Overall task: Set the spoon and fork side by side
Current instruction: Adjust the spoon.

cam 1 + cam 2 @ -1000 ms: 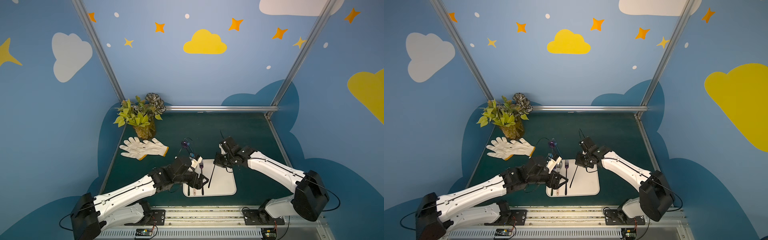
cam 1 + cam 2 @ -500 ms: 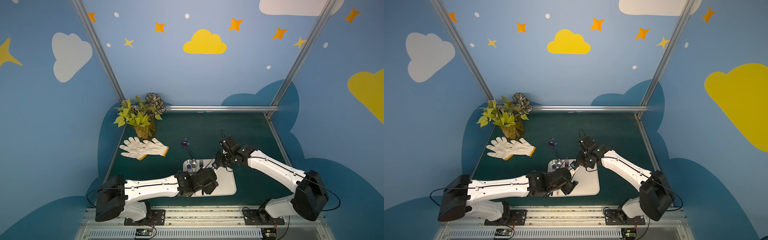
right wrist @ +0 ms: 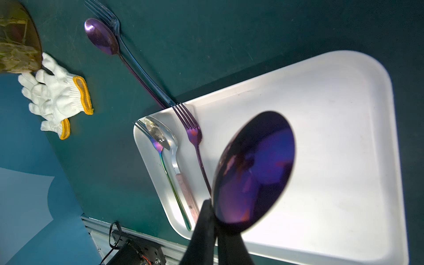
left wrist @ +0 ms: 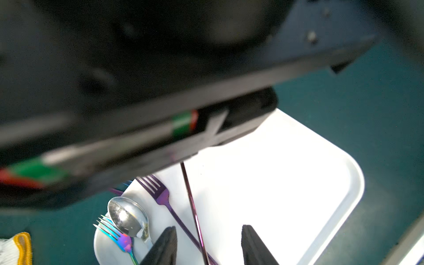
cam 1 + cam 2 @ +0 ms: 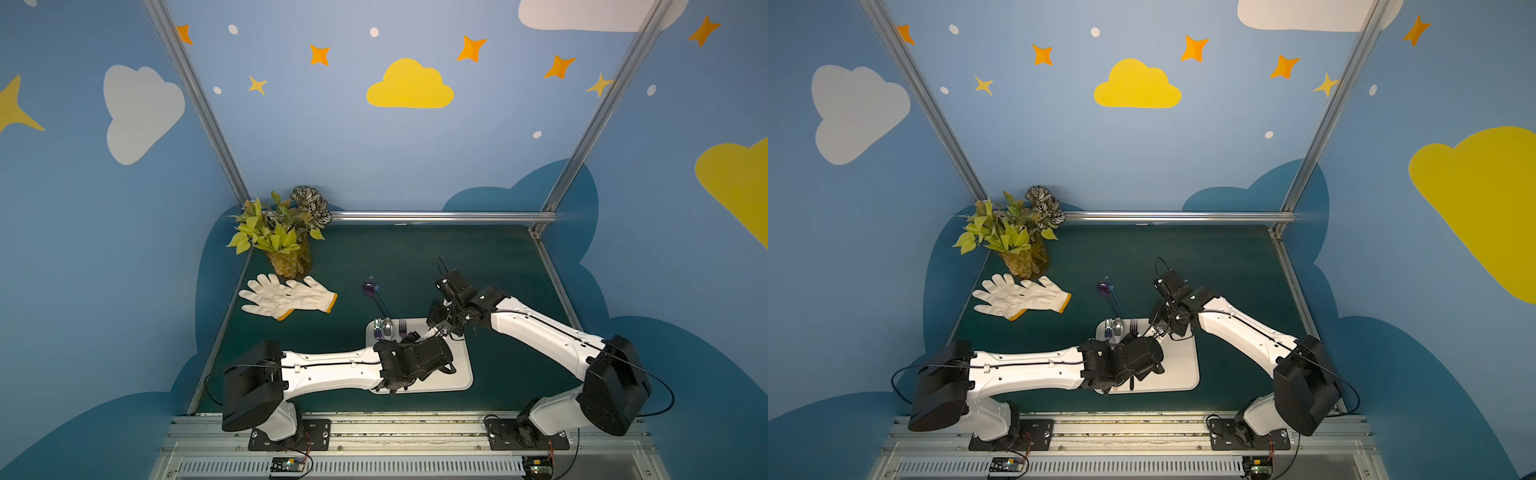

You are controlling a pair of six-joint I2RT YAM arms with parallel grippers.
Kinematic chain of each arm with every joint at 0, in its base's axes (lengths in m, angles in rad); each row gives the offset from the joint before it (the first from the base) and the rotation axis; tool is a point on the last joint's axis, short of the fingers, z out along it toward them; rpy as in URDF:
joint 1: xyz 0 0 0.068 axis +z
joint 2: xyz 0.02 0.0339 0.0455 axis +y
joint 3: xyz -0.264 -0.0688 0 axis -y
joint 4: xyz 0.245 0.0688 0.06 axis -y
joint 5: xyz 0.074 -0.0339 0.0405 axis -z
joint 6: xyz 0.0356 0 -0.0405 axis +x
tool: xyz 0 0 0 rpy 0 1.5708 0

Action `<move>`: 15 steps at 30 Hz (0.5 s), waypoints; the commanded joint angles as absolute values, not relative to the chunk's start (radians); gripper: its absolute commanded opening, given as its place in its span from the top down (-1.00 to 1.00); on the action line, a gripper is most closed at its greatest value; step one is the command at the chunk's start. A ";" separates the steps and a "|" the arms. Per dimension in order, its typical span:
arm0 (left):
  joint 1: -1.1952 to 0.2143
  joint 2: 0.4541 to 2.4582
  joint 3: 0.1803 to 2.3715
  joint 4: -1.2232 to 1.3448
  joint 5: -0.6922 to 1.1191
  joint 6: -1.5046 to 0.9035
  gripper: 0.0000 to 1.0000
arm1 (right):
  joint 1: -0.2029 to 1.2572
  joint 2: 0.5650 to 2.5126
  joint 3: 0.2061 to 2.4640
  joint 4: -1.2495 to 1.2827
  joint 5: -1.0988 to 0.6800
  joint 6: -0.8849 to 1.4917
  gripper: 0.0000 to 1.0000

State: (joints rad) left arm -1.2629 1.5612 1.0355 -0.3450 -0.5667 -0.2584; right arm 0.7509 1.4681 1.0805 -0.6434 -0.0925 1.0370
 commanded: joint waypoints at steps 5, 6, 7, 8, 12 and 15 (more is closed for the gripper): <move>-1.238 1.575 1.042 -0.382 -0.570 -0.267 0.46 | 0.760 1.470 1.112 -0.667 -0.086 1.048 1.00; -1.234 1.574 1.040 -0.378 -0.563 -0.269 0.53 | 0.760 1.468 1.112 -0.667 -0.089 1.049 1.00; -1.230 1.571 1.037 -0.372 -0.549 -0.270 0.58 | 0.760 1.469 1.112 -0.667 -0.089 1.049 1.00; -1.226 1.567 1.031 -0.358 -0.533 -0.270 0.65 | 0.761 1.469 1.112 -0.667 -0.090 1.050 1.00; -1.205 1.545 0.997 -0.293 -0.434 -0.270 0.93 | 0.762 1.465 1.116 -0.667 -0.093 1.052 1.00; -1.185 1.516 0.968 -0.241 -0.364 -0.291 0.95 | 0.761 1.452 1.119 -0.666 -0.093 1.055 1.00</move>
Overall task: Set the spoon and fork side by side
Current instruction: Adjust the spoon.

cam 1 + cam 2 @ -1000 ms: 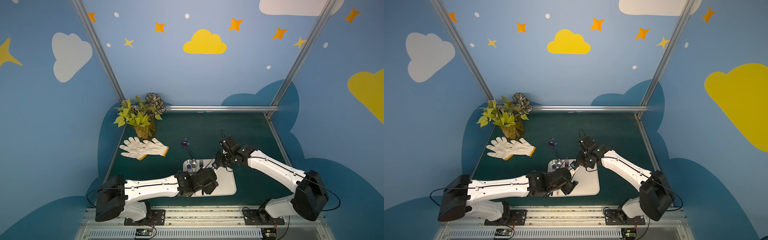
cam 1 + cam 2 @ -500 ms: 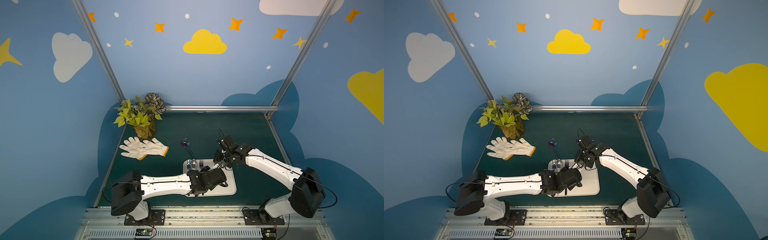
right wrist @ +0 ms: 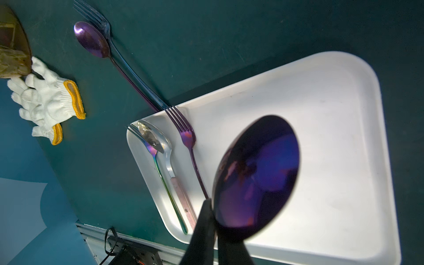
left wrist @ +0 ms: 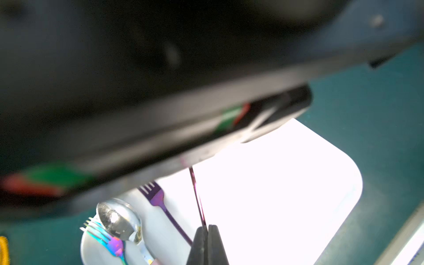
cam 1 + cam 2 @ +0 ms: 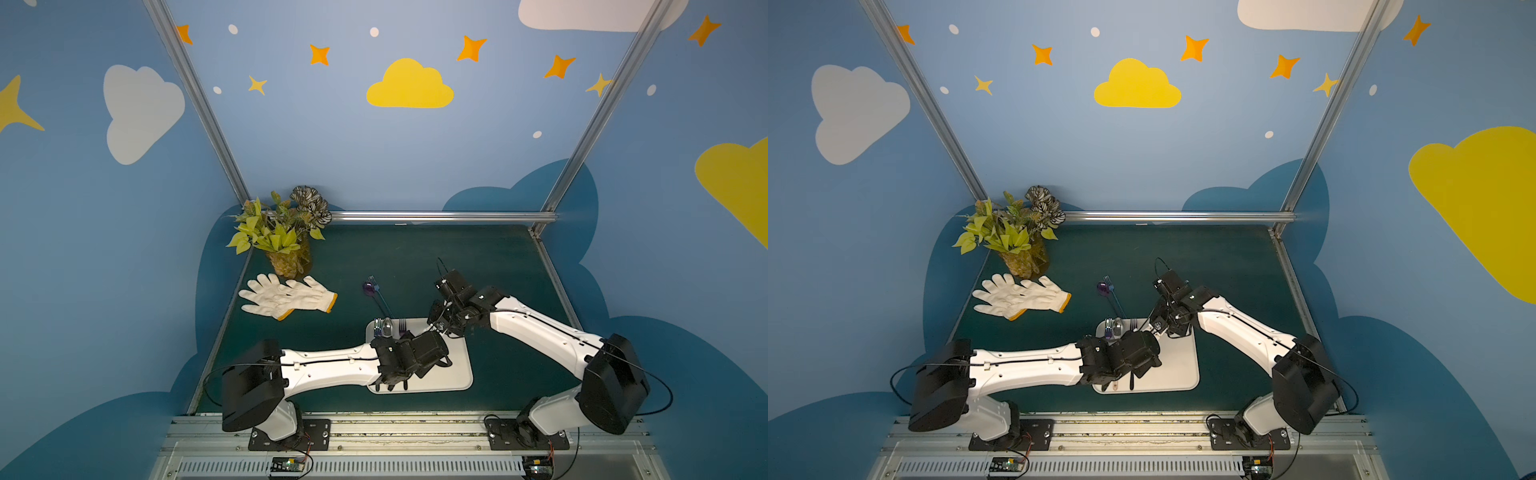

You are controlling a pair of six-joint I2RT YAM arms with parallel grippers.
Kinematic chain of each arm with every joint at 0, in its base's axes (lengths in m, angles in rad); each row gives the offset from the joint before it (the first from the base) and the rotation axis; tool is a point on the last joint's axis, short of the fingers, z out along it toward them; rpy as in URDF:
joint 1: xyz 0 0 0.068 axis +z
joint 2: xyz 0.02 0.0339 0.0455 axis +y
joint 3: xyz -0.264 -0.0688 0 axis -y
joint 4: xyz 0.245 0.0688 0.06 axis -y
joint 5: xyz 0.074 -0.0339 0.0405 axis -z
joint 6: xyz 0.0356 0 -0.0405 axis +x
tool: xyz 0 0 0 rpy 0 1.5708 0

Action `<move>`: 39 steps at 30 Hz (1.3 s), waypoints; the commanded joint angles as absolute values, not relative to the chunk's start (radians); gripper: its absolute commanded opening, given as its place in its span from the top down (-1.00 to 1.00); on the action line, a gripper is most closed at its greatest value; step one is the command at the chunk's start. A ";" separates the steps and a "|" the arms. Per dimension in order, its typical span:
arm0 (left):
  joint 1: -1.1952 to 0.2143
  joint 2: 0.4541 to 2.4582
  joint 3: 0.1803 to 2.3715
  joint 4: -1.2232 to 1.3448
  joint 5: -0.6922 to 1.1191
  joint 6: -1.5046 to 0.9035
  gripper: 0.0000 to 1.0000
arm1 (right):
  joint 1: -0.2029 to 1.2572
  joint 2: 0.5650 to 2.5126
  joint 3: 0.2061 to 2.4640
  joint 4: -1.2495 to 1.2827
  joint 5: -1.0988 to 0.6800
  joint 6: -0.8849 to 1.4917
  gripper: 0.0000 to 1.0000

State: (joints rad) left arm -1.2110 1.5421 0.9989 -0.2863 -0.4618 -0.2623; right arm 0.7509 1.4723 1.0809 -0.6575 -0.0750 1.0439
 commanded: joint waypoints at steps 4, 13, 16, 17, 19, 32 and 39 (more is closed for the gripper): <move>-1.148 1.457 0.908 -0.153 -0.251 -0.326 0.95 | 0.760 1.425 1.116 -0.666 -0.088 1.058 1.00; -1.057 1.383 0.815 -0.010 -0.060 -0.390 0.95 | 0.763 1.367 1.106 -0.666 -0.078 1.066 0.93; -1.053 1.370 0.805 0.008 -0.034 -0.380 0.95 | 0.764 1.359 1.106 -0.666 -0.078 1.068 0.93; -1.053 1.367 0.805 0.009 -0.030 -0.378 0.95 | 0.763 1.358 1.106 -0.666 -0.078 1.070 0.93; -1.054 1.361 0.803 0.011 -0.033 -0.377 0.95 | 0.765 1.355 1.107 -0.667 -0.077 1.069 0.94; -1.075 1.286 0.766 0.007 -0.105 -0.276 -0.53 | 0.767 1.358 1.104 -0.682 -0.065 1.101 1.00; -1.153 1.354 0.815 -0.124 -0.301 -0.171 -0.51 | 0.766 1.374 1.122 -0.683 -0.073 1.103 1.00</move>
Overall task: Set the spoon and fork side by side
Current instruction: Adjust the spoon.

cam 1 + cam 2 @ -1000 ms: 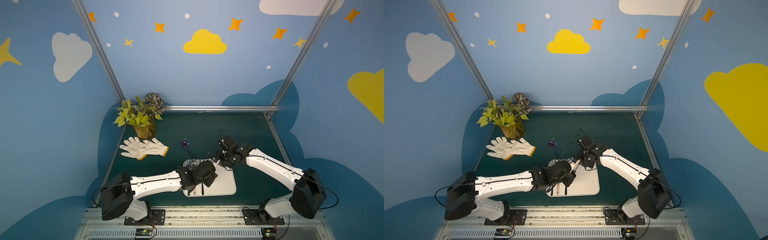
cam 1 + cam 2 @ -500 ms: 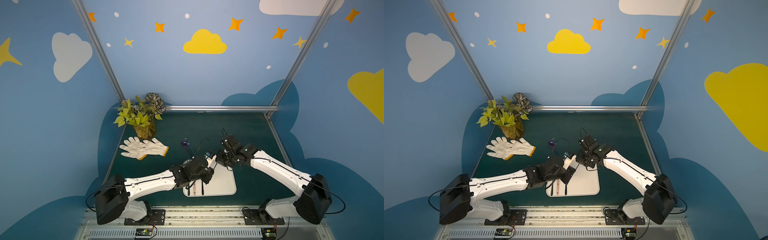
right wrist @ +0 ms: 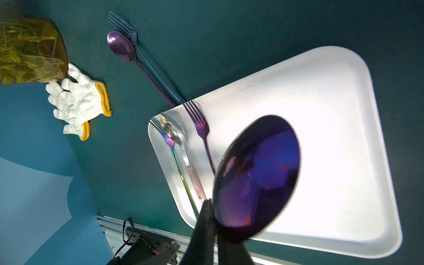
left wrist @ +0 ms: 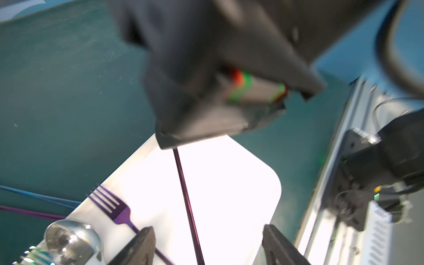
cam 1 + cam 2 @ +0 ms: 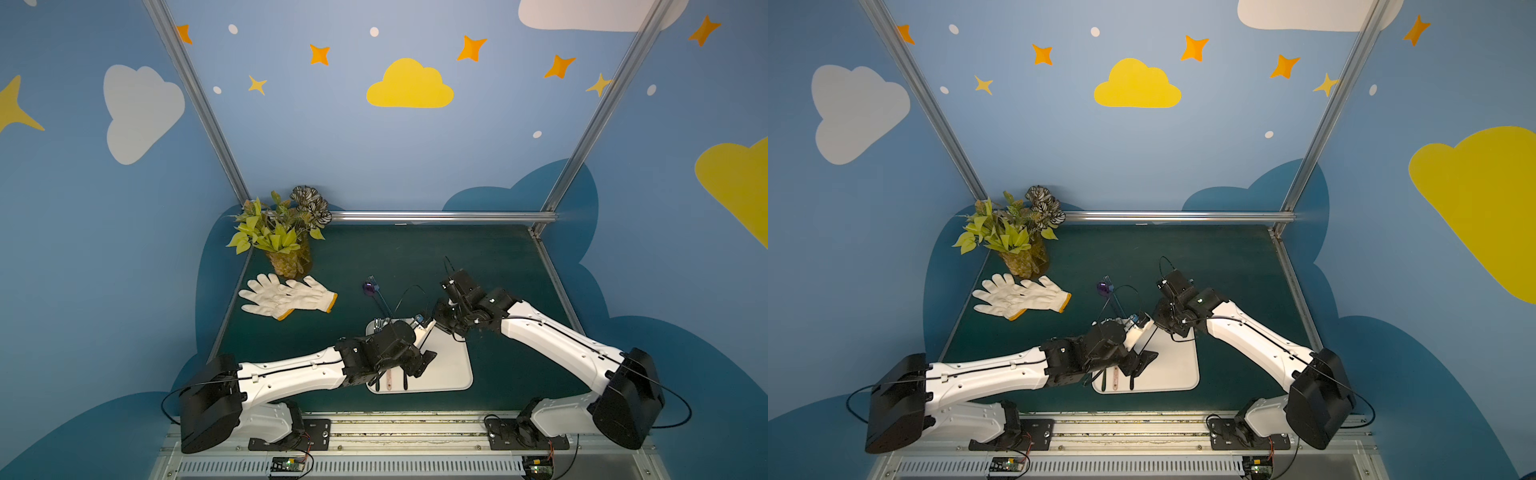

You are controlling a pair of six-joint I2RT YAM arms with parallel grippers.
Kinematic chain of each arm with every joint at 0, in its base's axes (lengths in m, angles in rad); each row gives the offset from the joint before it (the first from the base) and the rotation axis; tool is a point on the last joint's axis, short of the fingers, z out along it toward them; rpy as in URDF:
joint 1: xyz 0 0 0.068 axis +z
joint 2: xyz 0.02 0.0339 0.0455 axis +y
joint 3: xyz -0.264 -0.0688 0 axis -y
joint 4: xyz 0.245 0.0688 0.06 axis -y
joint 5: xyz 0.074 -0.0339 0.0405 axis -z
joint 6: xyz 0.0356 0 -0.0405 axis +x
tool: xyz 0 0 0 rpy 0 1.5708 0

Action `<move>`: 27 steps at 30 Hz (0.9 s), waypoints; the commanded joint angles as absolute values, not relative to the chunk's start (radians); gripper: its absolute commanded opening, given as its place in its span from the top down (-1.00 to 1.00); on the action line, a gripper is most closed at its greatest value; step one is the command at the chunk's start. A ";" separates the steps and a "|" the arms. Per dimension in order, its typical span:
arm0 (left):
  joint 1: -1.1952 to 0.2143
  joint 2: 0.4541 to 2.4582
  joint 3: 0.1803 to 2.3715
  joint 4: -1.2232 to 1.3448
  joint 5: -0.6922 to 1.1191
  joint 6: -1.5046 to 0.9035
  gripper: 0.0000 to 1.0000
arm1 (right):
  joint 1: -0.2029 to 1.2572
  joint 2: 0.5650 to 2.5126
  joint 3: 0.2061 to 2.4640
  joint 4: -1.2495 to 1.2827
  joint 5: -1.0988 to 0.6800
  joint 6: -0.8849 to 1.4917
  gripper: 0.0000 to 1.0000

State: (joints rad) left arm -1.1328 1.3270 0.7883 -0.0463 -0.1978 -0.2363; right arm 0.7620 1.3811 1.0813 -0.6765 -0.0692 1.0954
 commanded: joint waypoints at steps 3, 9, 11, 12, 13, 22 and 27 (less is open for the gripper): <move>-1.164 1.376 0.828 -0.172 -0.355 -0.179 -0.33 | 0.765 1.378 1.126 -0.683 -0.075 1.103 1.00; -1.168 1.381 0.834 -0.179 -0.377 -0.177 0.38 | 0.767 1.390 1.130 -0.682 -0.081 1.107 1.00; -1.167 1.393 0.839 -0.175 -0.365 -0.177 0.63 | 0.768 1.396 1.135 -0.683 -0.084 1.107 1.00; -1.168 1.397 0.841 -0.174 -0.363 -0.185 0.75 | 0.768 1.397 1.137 -0.682 -0.085 1.107 1.00; -1.167 1.400 0.843 -0.176 -0.362 -0.195 0.89 | 0.767 1.399 1.139 -0.682 -0.087 1.106 1.00; -1.069 1.316 0.772 -0.099 -0.108 -0.358 0.95 | 0.770 1.301 1.090 -0.632 -0.068 1.071 0.20; -0.969 1.221 0.673 0.029 0.163 -0.523 0.95 | 0.770 1.110 0.946 -0.355 -0.083 1.068 -0.11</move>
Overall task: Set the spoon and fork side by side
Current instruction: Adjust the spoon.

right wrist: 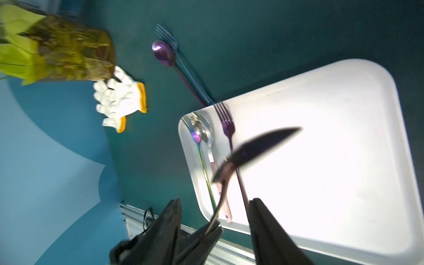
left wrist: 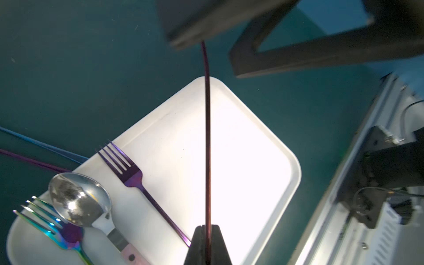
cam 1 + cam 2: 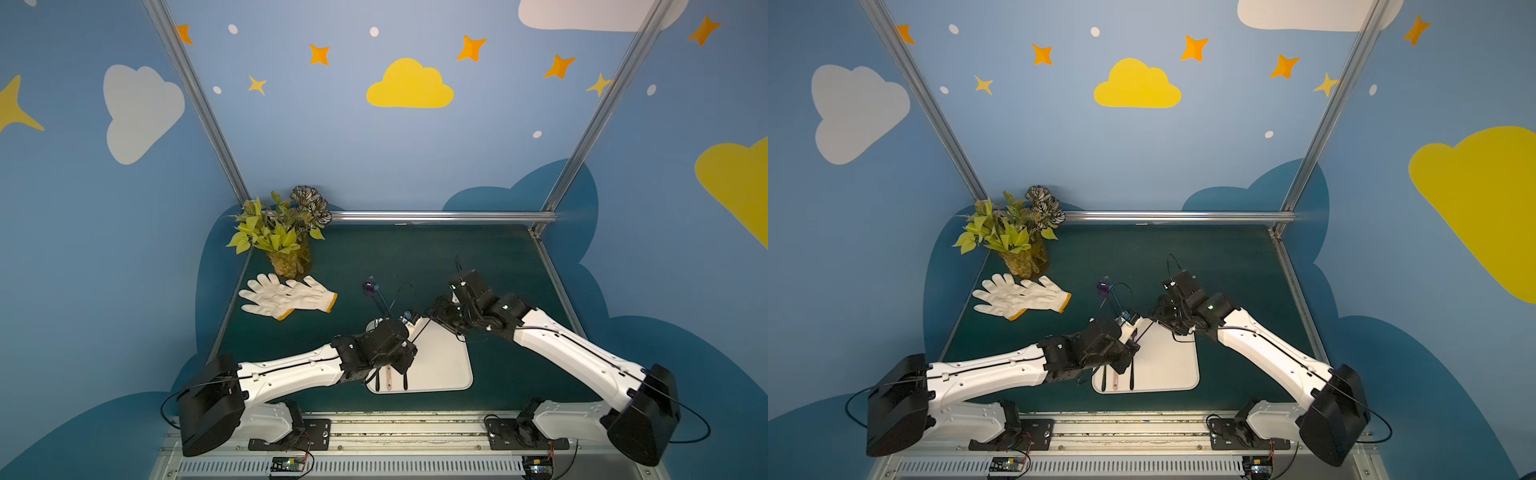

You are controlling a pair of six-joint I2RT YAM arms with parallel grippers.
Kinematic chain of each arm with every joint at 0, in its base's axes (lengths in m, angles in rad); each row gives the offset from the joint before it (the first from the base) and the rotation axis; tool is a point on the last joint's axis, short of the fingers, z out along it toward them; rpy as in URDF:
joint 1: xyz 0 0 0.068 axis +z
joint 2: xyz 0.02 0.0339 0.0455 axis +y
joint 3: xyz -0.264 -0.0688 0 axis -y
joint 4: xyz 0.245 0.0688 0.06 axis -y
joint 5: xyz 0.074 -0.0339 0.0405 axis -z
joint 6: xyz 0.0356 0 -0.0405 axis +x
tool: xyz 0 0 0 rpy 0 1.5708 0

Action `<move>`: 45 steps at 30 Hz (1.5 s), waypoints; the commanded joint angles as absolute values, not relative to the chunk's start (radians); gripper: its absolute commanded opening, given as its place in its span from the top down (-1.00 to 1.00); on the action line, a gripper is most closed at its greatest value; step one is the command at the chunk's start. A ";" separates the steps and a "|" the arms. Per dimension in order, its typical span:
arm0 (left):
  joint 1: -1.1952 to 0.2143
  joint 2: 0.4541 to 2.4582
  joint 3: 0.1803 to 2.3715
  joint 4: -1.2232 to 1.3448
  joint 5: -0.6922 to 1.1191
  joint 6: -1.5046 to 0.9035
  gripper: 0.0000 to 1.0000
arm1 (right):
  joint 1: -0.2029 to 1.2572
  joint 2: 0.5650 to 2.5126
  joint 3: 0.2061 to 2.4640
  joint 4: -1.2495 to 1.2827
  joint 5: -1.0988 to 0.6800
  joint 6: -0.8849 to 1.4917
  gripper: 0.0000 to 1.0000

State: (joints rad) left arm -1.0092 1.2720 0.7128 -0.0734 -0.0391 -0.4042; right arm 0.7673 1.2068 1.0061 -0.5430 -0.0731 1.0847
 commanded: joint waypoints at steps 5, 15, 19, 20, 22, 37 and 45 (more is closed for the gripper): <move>-0.841 1.150 0.544 0.235 0.364 -0.752 0.95 | 0.780 0.969 0.827 -0.194 -0.077 1.061 -0.12; -0.770 1.148 0.517 0.398 0.443 -0.895 0.95 | 0.840 1.116 0.857 -0.108 -0.066 1.084 -0.01; -0.763 1.146 0.515 0.412 0.446 -0.910 0.95 | 0.850 1.191 0.851 -0.042 -0.047 1.158 0.09; -0.762 1.144 0.514 0.414 0.445 -0.914 0.95 | 0.850 1.201 0.851 -0.027 -0.045 1.163 0.11; -0.759 1.139 0.512 0.418 0.445 -0.918 0.95 | 0.851 1.221 0.863 -0.029 -0.042 1.163 0.14; -0.754 1.138 0.506 0.450 0.442 -0.945 0.95 | 0.856 1.290 0.891 -0.043 -0.060 1.186 0.63; -0.754 1.145 0.505 0.452 0.447 -0.942 0.95 | 0.861 1.307 0.925 -0.132 -0.043 1.177 1.00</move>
